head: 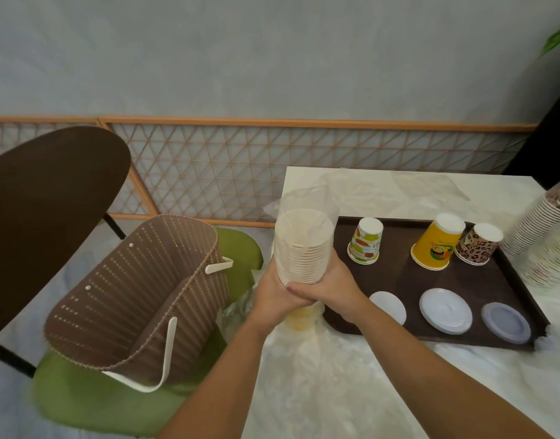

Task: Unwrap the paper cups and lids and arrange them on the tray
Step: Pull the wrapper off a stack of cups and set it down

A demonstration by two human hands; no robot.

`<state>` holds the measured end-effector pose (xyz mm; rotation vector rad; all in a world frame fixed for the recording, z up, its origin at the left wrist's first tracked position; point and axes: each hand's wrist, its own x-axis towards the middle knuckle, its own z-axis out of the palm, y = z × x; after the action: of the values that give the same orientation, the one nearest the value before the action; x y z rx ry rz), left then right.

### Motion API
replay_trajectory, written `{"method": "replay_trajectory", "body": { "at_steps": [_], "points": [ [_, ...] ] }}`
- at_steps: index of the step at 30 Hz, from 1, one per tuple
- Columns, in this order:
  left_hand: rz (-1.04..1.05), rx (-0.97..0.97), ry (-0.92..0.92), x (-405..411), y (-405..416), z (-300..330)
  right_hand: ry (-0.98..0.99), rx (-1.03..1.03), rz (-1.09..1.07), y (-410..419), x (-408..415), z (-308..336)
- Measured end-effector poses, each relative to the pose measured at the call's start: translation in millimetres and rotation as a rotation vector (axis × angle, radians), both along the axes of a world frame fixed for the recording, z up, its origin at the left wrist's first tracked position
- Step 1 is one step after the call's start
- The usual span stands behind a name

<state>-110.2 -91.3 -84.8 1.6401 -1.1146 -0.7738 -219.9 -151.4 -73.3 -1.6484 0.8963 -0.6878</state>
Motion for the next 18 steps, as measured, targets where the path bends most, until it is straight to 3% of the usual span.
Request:
{"method": "replay_trajectory", "body": {
  "at_steps": [18],
  "points": [
    [-0.004, 0.071, 0.179, -5, 9, -47, 0.058, 0.157, 0.056, 2, -6, -43]
  ]
}}
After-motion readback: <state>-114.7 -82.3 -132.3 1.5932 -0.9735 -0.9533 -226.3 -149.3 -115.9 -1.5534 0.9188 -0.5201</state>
